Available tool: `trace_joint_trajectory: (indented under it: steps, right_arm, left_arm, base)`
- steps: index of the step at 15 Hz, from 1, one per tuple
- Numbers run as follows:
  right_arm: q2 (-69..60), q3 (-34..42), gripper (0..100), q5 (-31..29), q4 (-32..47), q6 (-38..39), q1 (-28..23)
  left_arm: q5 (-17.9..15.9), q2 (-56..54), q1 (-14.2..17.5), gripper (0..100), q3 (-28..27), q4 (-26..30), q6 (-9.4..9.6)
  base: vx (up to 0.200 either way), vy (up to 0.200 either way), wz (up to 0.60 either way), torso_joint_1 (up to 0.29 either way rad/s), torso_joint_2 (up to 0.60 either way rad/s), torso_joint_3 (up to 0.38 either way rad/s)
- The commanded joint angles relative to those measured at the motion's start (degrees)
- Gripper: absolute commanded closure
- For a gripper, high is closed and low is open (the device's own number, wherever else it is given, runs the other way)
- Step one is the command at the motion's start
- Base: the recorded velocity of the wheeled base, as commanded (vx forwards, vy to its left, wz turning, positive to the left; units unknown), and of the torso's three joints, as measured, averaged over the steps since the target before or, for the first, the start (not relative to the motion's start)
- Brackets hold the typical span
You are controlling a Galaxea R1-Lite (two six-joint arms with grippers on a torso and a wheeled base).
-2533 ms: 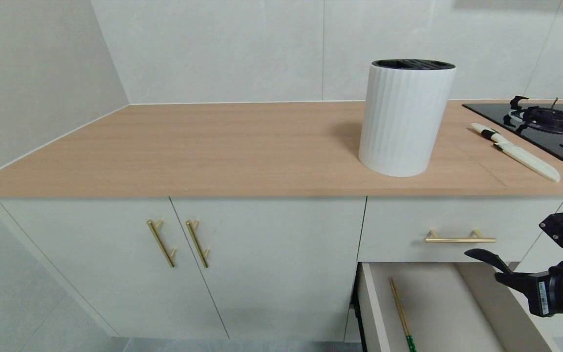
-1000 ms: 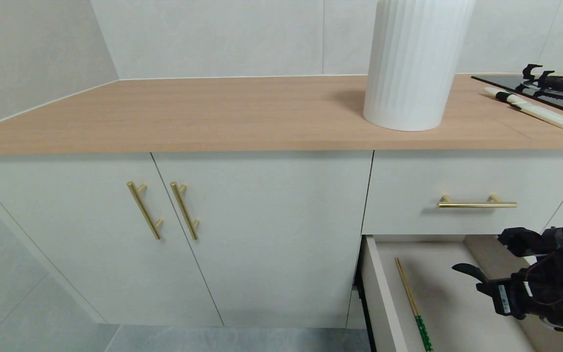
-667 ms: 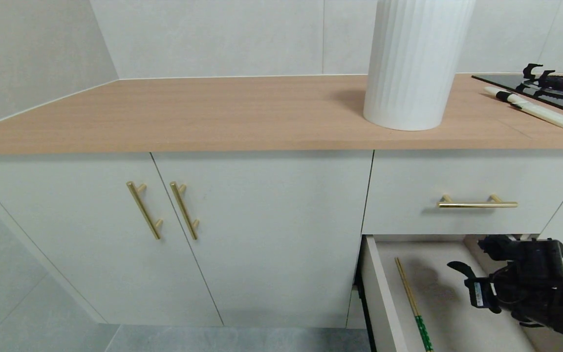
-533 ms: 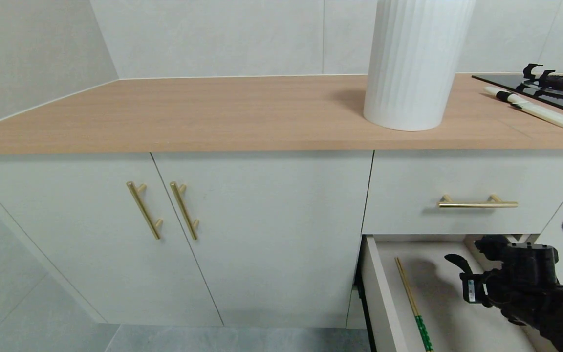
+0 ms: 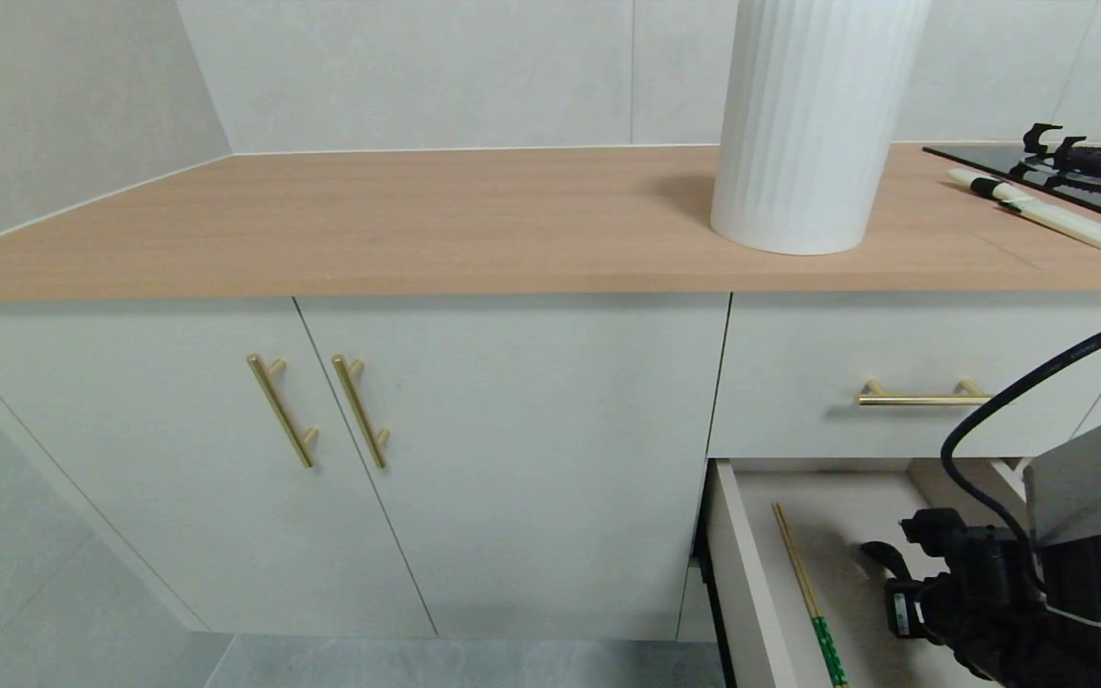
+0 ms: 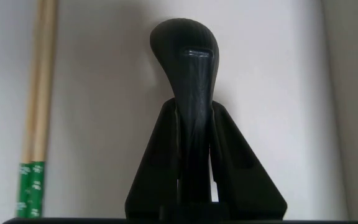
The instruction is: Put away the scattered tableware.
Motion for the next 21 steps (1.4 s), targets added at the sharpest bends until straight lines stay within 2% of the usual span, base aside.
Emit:
trace_joint_trajectory:
  steps: [1,15,16,21]
  right_arm:
    - [0.8,0.0,100,0.0,0.0,0.0,0.1]
    - [0.9,-0.2,100,-0.4,-0.1,0.0,0.1]
    - [0.9,-0.2,0,-0.5,0.0,0.0,0.1]
    - [0.8,-0.1,0,-0.4,-0.1,0.1,0.1]
  left_arm:
    - [0.0,0.0,0.0,0,0.0,0.0,-0.04]
    - [0.0,0.0,0.0,0,0.0,0.0,-0.04]
    - [0.0,0.0,0.0,0,0.0,0.0,0.04]
    - [0.0,0.0,0.0,0,0.0,0.0,-0.04]
  base:
    - [0.000,0.000,0.00,0.000,0.00,0.000]
    - [0.000,0.000,0.00,0.000,0.00,0.000]
    - [0.000,0.000,0.00,0.000,0.00,0.000]
    - [0.000,0.000,0.00,0.000,0.00,0.000]
